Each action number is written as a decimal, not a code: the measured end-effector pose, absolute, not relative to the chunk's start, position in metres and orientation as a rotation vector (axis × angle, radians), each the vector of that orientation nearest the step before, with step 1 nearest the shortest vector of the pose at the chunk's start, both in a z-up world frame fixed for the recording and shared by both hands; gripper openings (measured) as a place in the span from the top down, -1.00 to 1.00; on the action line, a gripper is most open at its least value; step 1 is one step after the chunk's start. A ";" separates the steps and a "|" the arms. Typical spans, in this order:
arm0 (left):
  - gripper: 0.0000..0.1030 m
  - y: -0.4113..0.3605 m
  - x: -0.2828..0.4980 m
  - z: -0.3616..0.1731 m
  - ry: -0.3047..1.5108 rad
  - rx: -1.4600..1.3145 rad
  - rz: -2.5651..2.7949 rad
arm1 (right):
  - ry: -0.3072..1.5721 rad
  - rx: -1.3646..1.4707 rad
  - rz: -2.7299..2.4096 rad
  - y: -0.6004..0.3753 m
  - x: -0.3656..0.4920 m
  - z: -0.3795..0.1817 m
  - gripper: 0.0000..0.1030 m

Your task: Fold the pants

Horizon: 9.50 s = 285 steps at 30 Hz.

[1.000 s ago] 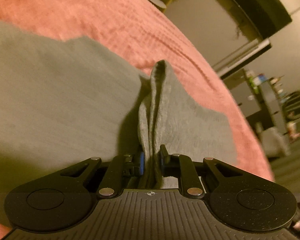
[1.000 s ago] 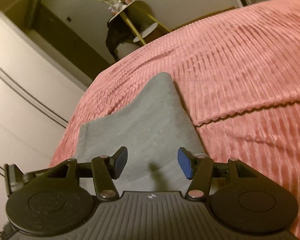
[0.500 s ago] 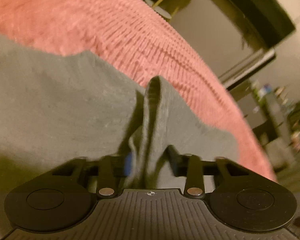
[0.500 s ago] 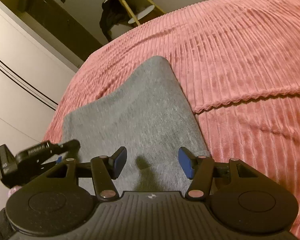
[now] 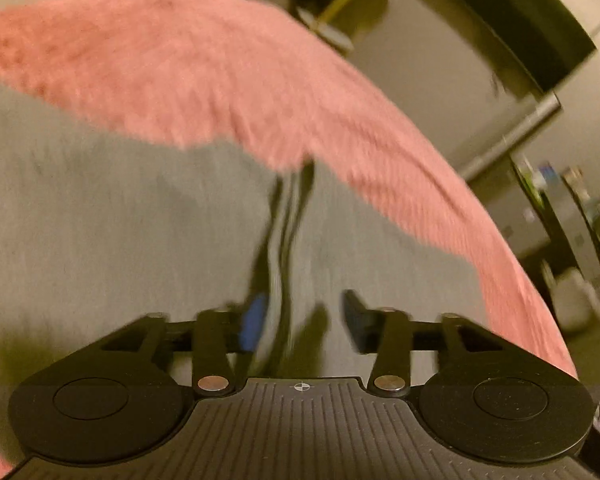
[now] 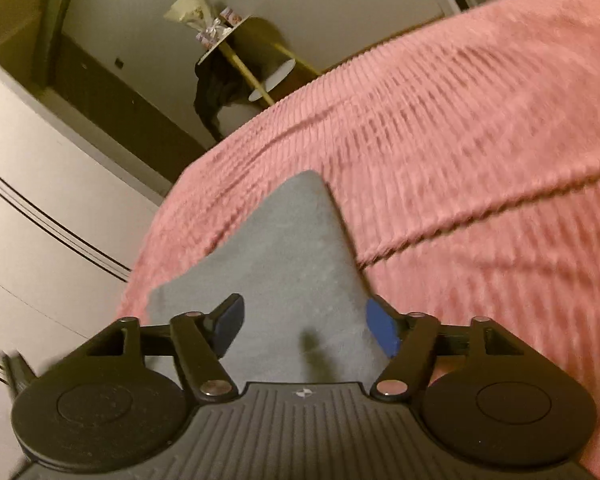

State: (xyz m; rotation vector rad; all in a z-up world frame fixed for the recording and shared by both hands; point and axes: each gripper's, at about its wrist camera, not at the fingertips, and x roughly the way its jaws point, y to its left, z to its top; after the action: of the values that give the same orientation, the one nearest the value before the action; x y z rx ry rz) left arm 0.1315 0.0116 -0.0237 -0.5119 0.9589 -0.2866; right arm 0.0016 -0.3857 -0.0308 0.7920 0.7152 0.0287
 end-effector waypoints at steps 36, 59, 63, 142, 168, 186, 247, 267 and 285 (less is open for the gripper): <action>0.74 0.029 0.080 -0.016 0.856 -0.550 -0.281 | 0.685 0.377 0.073 -0.285 0.030 -0.004 0.07; 0.44 -0.001 0.158 -0.051 0.873 -0.430 -0.228 | 0.826 0.389 0.031 -0.278 0.076 -0.045 0.07; 0.47 -0.005 0.156 -0.048 0.859 -0.392 -0.233 | 0.809 0.379 0.027 -0.275 0.076 -0.045 0.07; -0.56 0.306 0.060 -0.077 0.550 -1.113 0.304 | 0.746 0.418 0.027 -0.276 0.072 -0.042 -0.27; -0.55 -0.020 0.079 0.080 0.488 -0.037 -0.289 | 0.652 0.618 0.054 -0.305 0.059 -0.037 -0.27; -0.81 0.038 0.099 0.001 0.991 -0.302 0.018 | 0.906 0.735 0.265 -0.293 0.085 -0.057 -0.53; -0.97 0.019 0.096 -0.015 1.058 -0.205 -0.101 | 0.722 0.719 0.024 -0.350 0.055 -0.019 -0.15; -0.98 0.016 0.091 -0.010 1.013 -0.154 -0.089 | 0.784 0.873 0.020 -0.304 0.055 -0.057 0.57; -0.97 0.023 0.088 -0.007 0.999 -0.194 -0.070 | 0.783 0.758 -0.065 -0.309 0.015 -0.023 0.26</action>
State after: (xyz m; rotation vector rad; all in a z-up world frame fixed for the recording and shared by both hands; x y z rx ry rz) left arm 0.0883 0.0229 -0.0069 -0.1939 0.9993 -0.0697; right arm 0.0154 -0.3086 -0.0229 0.7583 0.7835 -0.0645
